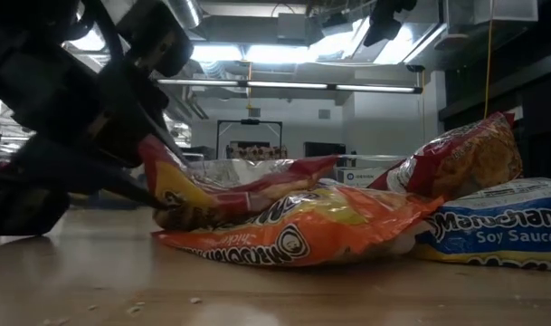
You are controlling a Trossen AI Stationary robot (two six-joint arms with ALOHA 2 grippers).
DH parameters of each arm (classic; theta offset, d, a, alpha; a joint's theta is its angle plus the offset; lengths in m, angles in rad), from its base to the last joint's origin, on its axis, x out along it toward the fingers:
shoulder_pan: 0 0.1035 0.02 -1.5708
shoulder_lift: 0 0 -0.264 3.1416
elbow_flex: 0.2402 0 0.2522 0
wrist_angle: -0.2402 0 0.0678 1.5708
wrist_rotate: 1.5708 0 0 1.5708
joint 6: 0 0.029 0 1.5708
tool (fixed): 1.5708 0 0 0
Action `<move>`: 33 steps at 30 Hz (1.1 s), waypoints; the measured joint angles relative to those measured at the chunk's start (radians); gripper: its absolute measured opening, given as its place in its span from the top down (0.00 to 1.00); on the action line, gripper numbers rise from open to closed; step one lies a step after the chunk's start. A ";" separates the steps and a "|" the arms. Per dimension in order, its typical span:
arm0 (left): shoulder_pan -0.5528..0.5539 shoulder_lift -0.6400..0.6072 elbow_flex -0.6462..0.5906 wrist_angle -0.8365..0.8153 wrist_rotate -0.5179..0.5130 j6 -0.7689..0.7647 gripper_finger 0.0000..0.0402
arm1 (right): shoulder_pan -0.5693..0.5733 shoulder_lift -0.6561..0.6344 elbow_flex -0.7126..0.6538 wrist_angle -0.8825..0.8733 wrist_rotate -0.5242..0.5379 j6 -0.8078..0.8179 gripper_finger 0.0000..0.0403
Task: Sort Maruchan noodles
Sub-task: Put the red noodle pack into the right transparent bin
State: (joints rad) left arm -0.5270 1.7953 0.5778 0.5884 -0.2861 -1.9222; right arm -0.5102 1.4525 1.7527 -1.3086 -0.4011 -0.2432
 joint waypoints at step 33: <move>0.256 -0.429 -0.008 -0.085 -0.169 0.251 1.00 | -0.001 -0.034 0.000 0.035 -0.038 0.000 0.31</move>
State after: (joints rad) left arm -0.2713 1.3662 0.5698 0.5030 -0.4556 -1.6713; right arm -0.5110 1.4187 1.7527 -1.2737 -0.4388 -0.2436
